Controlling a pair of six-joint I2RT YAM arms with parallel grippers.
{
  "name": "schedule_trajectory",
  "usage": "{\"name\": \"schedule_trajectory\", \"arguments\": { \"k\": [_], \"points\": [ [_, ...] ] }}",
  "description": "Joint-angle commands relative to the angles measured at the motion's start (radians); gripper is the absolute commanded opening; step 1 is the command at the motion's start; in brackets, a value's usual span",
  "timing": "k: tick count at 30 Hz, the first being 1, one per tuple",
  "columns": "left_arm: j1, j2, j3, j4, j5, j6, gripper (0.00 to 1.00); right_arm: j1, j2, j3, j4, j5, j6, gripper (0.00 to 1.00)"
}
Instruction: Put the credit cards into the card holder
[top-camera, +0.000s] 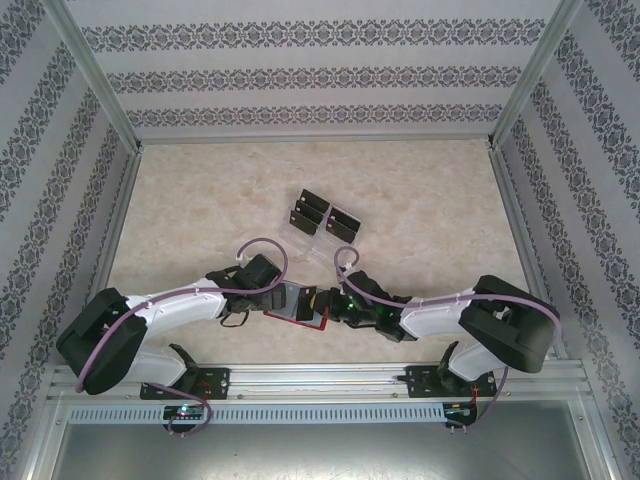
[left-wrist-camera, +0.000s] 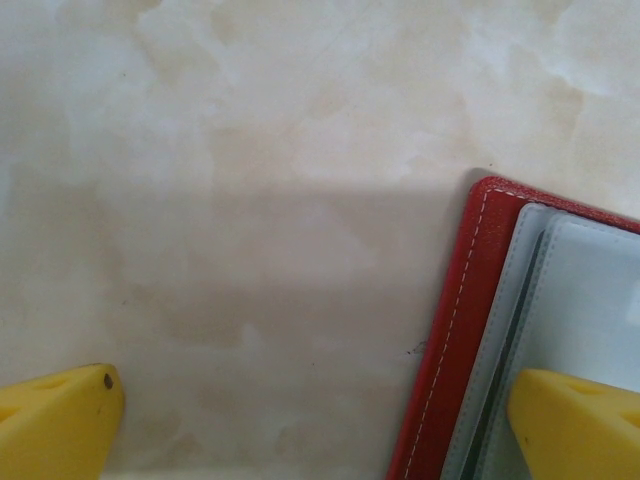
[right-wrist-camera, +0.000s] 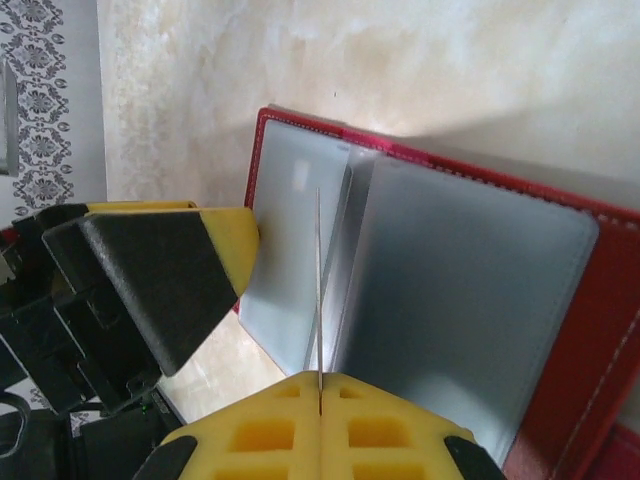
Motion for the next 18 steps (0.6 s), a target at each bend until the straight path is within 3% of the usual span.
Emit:
{"name": "schedule_trajectory", "arguments": {
  "k": [1, 9, 18],
  "points": [
    [-0.016, 0.015, -0.042, -0.083, -0.025, -0.003, 1.0, 0.027, -0.031, -0.02, -0.06, 0.061, 0.007, 0.0],
    [-0.019, 0.012, -0.04, -0.089, -0.025, -0.004, 1.0, 0.044, 0.033, -0.023, -0.044, 0.079, 0.044, 0.0],
    [-0.025, -0.029, -0.035, -0.116, -0.027, -0.011, 1.0, 0.015, 0.005, 0.046, -0.355, 0.185, -0.046, 0.0]
  ]
}}
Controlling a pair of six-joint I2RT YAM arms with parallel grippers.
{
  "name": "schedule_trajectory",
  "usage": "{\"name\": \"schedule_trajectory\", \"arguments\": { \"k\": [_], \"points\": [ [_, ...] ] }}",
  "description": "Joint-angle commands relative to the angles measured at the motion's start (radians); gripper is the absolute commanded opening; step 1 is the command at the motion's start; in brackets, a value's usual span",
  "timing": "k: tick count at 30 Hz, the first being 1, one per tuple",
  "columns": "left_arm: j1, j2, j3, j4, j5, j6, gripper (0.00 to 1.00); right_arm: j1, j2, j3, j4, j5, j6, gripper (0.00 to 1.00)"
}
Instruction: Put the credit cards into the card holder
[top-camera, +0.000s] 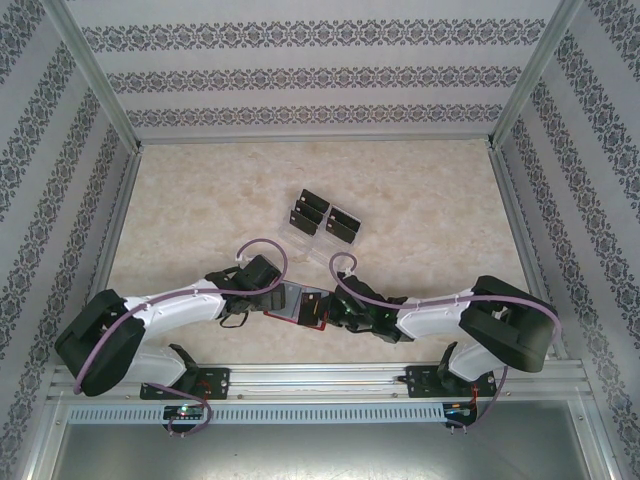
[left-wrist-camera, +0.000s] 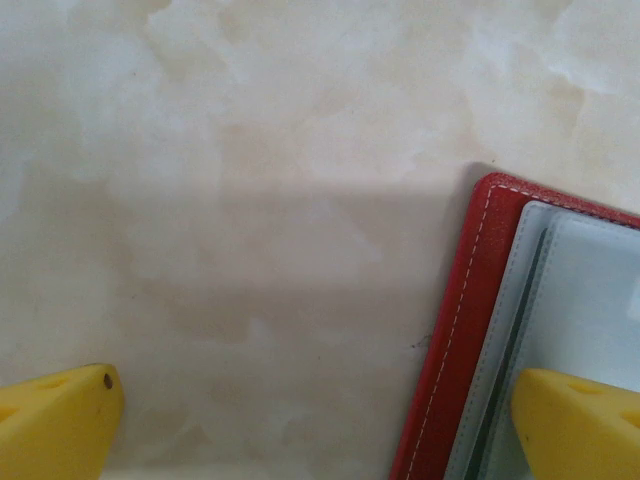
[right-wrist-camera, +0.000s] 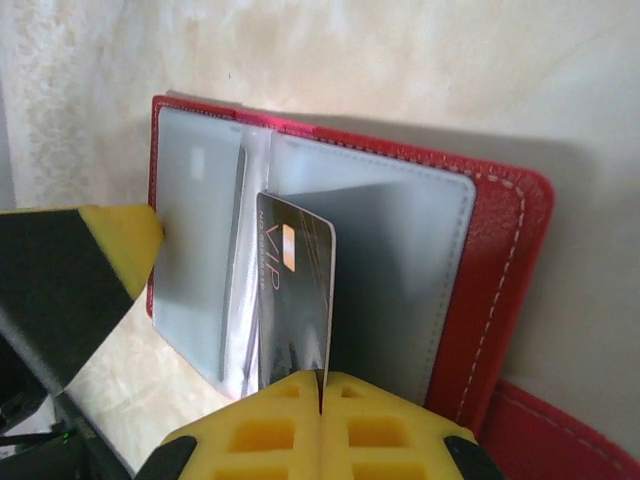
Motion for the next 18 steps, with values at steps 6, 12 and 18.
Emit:
{"name": "schedule_trajectory", "arguments": {
  "k": [6, 12, 18],
  "points": [
    [-0.026, -0.037, -0.027, -0.113, -0.01, -0.011, 1.0, -0.099, -0.02, -0.016, -0.185, 0.042, -0.081, 0.0],
    [-0.027, -0.049, -0.013, -0.112, -0.007, 0.003, 1.0, -0.126, -0.039, -0.008, -0.129, -0.035, -0.106, 0.0],
    [-0.027, -0.056, -0.012, -0.114, -0.012, 0.019, 1.0, -0.119, -0.12, -0.003, -0.046, -0.097, -0.071, 0.0]
  ]
}}
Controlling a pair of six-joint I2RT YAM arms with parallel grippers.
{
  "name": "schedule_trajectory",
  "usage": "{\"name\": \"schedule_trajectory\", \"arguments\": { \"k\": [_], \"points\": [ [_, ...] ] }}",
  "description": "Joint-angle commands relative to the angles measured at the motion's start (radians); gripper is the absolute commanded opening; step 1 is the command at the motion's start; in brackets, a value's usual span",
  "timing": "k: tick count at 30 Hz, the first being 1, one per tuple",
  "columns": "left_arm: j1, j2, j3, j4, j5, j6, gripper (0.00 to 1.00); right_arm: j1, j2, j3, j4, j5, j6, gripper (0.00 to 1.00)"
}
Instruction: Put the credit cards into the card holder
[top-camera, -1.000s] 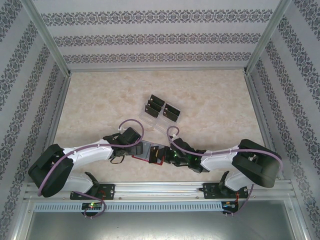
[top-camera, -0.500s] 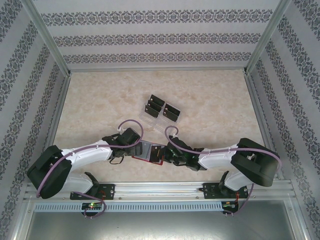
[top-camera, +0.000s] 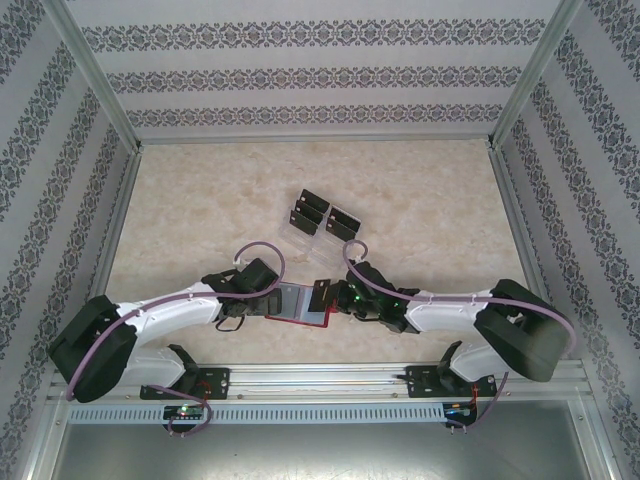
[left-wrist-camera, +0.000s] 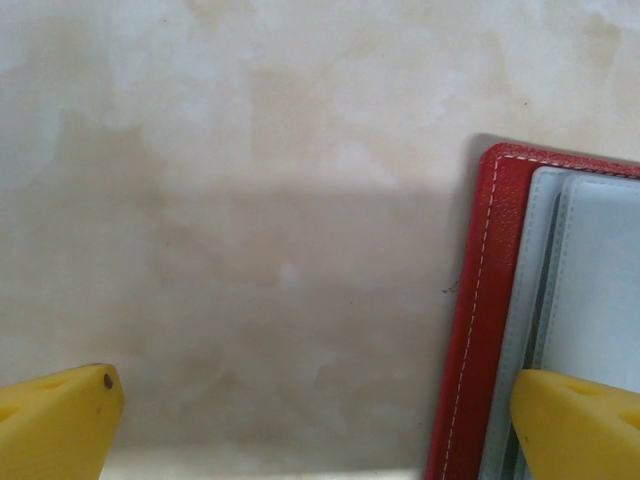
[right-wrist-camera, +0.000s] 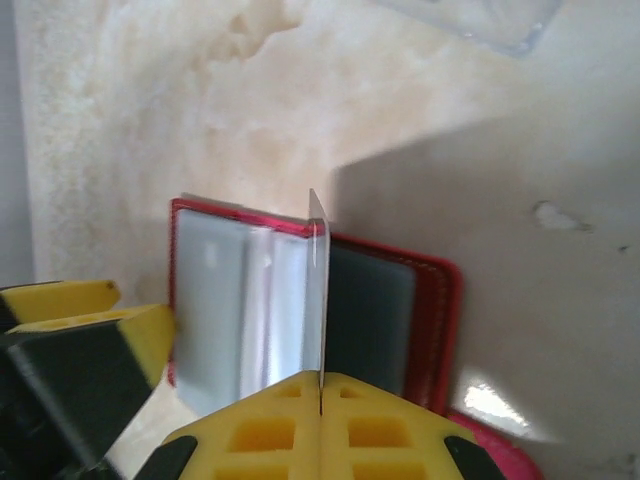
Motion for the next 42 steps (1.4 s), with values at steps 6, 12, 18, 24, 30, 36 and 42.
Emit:
{"name": "schedule_trajectory", "arguments": {
  "k": [6, 12, 18, 24, 30, 36, 42],
  "points": [
    [-0.014, -0.004, -0.031, -0.015, -0.01, 0.014, 1.0, 0.042, -0.061, 0.013, 0.022, -0.016, 0.05, 0.0],
    [-0.014, 0.007, -0.044, 0.001, -0.008, 0.012, 1.0, 0.088, 0.0, -0.012, 0.155, 0.027, 0.137, 0.0],
    [-0.014, 0.011, -0.05, 0.004, -0.007, 0.012, 1.0, 0.12, 0.04, -0.029, 0.217, 0.082, 0.158, 0.0],
    [-0.014, 0.008, -0.058, 0.005, -0.009, 0.011, 1.0, 0.122, 0.036, -0.061, 0.237, 0.115, 0.15, 0.0],
    [-0.015, 0.011, -0.059, 0.008, -0.007, 0.01, 1.0, 0.122, 0.05, -0.073, 0.275, 0.115, 0.146, 0.0],
    [-0.014, 0.011, -0.059, 0.005, -0.006, 0.009, 1.0, 0.122, 0.088, -0.073, 0.326, 0.099, 0.147, 0.0],
    [-0.016, 0.011, -0.057, 0.003, -0.008, 0.005, 1.0, 0.122, 0.142, -0.072, 0.381, 0.075, 0.155, 0.0]
  ]
}}
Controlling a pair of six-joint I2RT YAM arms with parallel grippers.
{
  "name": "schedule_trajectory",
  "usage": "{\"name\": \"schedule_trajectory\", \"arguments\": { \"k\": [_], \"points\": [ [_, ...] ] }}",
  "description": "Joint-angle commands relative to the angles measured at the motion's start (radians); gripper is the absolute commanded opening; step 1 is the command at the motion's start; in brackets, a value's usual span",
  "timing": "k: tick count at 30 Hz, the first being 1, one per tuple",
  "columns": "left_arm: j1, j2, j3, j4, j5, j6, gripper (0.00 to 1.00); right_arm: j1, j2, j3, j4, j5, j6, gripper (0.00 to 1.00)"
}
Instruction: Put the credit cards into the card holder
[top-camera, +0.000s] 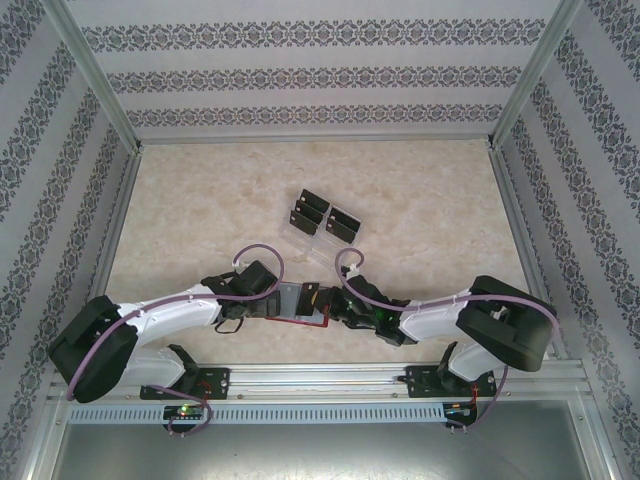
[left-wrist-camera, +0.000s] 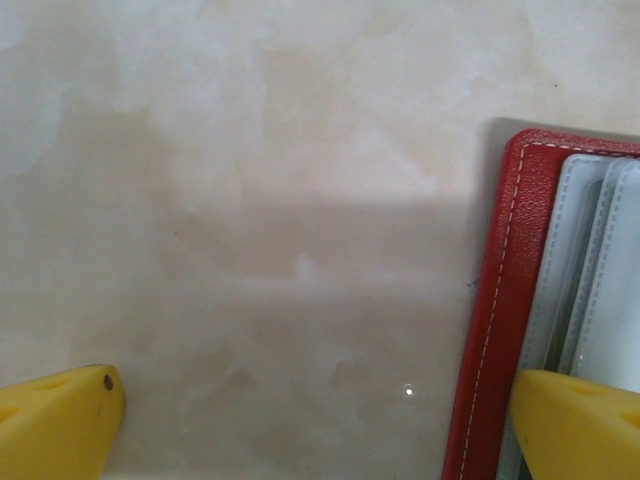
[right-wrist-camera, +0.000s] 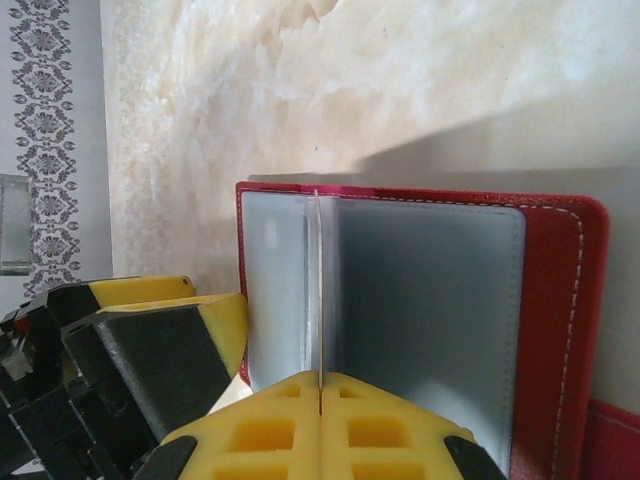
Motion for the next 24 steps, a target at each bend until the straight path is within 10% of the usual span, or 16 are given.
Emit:
{"name": "schedule_trajectory", "arguments": {
  "k": [1, 24],
  "points": [
    [-0.016, 0.01, -0.029, -0.022, -0.005, 0.006, 1.0, 0.007, 0.037, -0.007, 0.075, -0.014, 0.009, 0.0],
    [-0.016, -0.052, 0.054, -0.114, -0.077, 0.037, 1.0, 0.009, 0.086, -0.069, 0.214, -0.05, -0.008, 0.0]
  ]
}}
